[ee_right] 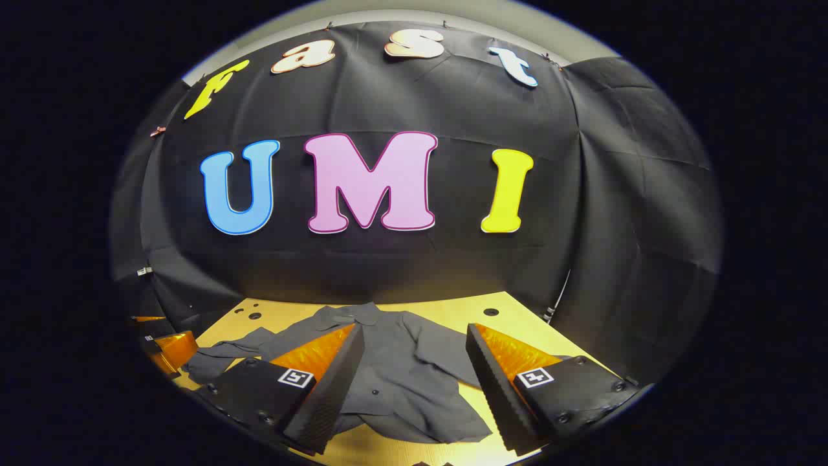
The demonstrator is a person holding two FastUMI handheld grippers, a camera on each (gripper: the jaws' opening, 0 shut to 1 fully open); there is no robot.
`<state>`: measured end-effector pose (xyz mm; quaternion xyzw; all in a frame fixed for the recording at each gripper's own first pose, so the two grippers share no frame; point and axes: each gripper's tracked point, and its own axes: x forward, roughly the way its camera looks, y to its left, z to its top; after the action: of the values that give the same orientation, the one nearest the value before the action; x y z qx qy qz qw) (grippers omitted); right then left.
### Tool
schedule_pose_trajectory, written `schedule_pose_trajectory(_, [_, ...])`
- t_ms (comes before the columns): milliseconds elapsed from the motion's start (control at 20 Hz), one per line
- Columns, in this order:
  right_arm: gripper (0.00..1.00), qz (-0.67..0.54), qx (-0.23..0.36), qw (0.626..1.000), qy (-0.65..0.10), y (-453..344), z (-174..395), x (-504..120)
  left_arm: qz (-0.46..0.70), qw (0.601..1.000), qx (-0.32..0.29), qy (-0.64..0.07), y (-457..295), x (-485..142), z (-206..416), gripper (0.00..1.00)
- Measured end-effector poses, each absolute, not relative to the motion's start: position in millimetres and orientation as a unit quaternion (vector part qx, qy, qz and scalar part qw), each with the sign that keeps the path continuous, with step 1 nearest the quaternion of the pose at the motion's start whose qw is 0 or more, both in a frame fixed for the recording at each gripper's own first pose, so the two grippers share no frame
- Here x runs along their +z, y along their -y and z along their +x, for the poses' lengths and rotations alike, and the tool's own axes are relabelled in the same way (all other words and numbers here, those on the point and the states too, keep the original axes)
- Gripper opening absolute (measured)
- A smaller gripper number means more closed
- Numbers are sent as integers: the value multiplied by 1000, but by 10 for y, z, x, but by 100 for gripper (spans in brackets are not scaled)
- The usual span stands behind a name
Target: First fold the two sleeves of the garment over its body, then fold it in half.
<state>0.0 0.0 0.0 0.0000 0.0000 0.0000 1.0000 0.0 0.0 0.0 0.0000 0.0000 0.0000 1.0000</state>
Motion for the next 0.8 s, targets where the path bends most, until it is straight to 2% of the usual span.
schedule_pose_trajectory(800, [98, -6, 26, 1000, -6, 99, 291, -38, -4, 999, 41, -3, -34, -33, 105, 99])
